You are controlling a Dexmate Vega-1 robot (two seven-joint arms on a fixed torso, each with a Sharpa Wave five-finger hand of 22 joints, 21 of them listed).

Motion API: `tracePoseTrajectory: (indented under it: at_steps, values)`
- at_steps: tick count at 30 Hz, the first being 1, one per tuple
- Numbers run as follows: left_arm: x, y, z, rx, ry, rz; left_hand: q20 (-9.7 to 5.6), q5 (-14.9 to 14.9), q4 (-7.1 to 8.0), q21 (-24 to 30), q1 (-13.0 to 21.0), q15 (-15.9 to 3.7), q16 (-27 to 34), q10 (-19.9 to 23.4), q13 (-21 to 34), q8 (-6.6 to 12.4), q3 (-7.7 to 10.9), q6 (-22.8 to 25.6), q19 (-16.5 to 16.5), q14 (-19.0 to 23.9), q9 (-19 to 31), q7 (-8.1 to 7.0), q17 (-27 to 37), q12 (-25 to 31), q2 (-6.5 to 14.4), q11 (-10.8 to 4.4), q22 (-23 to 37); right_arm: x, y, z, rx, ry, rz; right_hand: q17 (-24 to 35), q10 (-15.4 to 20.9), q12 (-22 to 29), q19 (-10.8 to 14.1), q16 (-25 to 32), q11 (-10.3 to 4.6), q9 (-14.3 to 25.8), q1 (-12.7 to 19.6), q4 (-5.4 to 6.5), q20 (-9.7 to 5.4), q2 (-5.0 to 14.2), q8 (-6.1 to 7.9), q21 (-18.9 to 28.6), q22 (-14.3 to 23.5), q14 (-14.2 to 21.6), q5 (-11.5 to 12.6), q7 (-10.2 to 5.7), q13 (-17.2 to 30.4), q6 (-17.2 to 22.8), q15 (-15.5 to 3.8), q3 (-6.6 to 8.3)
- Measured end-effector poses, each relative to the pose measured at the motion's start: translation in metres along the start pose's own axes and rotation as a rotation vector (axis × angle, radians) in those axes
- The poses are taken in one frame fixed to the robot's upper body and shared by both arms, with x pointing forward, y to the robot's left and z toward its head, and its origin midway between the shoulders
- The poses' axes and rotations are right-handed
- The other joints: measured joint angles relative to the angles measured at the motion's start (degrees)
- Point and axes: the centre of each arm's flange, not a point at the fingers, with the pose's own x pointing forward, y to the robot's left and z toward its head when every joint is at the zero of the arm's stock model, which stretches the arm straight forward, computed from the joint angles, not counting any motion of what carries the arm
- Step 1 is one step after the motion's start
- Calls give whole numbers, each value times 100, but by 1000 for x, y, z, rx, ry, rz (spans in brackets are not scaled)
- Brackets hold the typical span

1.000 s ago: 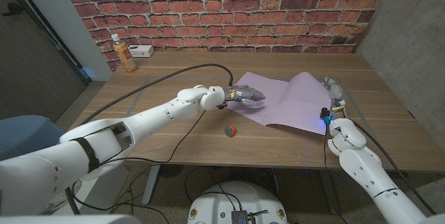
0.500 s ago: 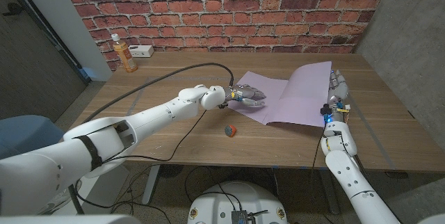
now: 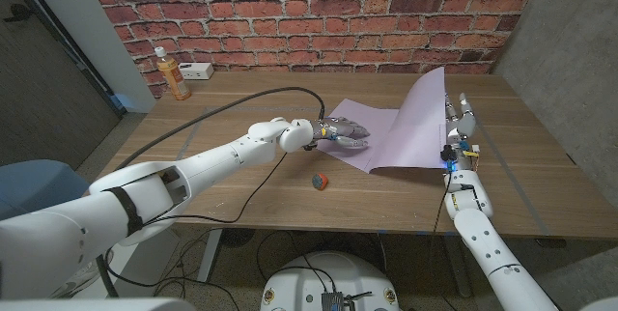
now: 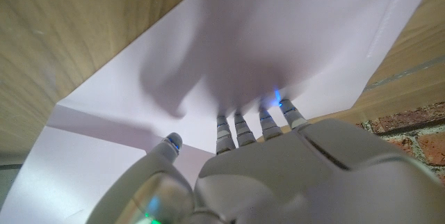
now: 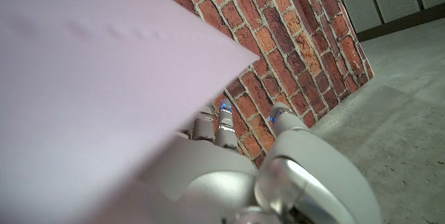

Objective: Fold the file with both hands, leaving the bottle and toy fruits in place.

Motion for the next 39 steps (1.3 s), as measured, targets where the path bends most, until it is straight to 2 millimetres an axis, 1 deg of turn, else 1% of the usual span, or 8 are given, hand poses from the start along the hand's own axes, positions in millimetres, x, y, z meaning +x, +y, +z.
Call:
tracePoseTrajectory:
  at_steps: [6,10,18,20,23,28,34,39]
  values:
    - [0,1,2,3,-3,4,-3,0,0,-18,0,0,0,-31,-1,0,0,0,41,0,-2,0,0,0,0,-31,0,8,8,-8,5,93,96,-10,84,0,31,22,24,0,-27,-23,-31,-29,0,-32,-1,40,0,-9,0,108,40,-23]
    - [-1,1,3,4,-4,5,-3,0,0,1,0,0,0,-31,-2,0,0,-21,41,0,1,-20,0,0,0,-31,1,13,13,-15,19,144,171,-36,207,0,-23,22,-103,0,-27,-24,6,-29,0,-92,-3,40,0,-78,-17,170,40,-23]
    - [-2,0,3,4,-3,5,-3,22,0,2,0,0,0,-31,-3,-6,0,-21,40,0,-2,-20,0,0,0,-31,10,24,21,-21,59,167,294,-36,598,0,-983,-112,-697,0,-170,-82,48,69,22,-214,-3,-294,1,-317,-16,710,-144,35]
    - [-3,0,3,4,-2,5,-3,23,0,2,0,0,0,-31,-3,-12,0,-21,40,0,-2,-20,0,0,0,-31,10,24,23,-21,64,153,320,-35,812,0,-1301,-112,-740,0,-200,-115,0,100,22,-246,-2,-398,24,-326,-16,881,-229,69]
    - [-3,0,3,4,-2,5,-3,23,0,2,0,0,0,-31,-4,7,0,-37,40,0,-2,-36,0,0,0,-31,10,26,24,-20,63,124,331,-62,1027,0,-1525,-112,-775,-9,-200,-146,-148,100,22,-242,-1,-424,24,-323,-16,1024,-368,100]
    - [-3,-1,2,3,0,4,-2,23,0,1,0,0,0,-31,-5,7,0,-42,40,0,-3,-41,0,0,0,-31,10,27,25,-17,34,89,335,-89,1187,-35,-1433,-75,-695,3,-218,-184,-353,117,8,-105,-1,-213,24,-260,-16,1107,-524,185]
    - [-2,-1,1,4,-3,3,-1,23,0,1,1,0,0,-51,-4,7,0,-42,39,0,2,-40,0,1,0,-10,10,23,27,-12,-117,94,299,-90,1189,-107,-1234,-65,-502,3,-223,-215,-397,123,-4,-28,-1,-23,24,-95,-16,1273,-365,216]
    - [-2,0,0,5,-3,4,-1,22,0,1,0,0,0,-73,-4,7,0,-42,39,0,3,-40,0,1,0,-32,9,19,37,-9,-282,144,278,-90,1260,-135,-1071,-44,-311,3,-69,-341,-382,352,-3,-27,-1,18,65,92,-16,1466,-204,478]
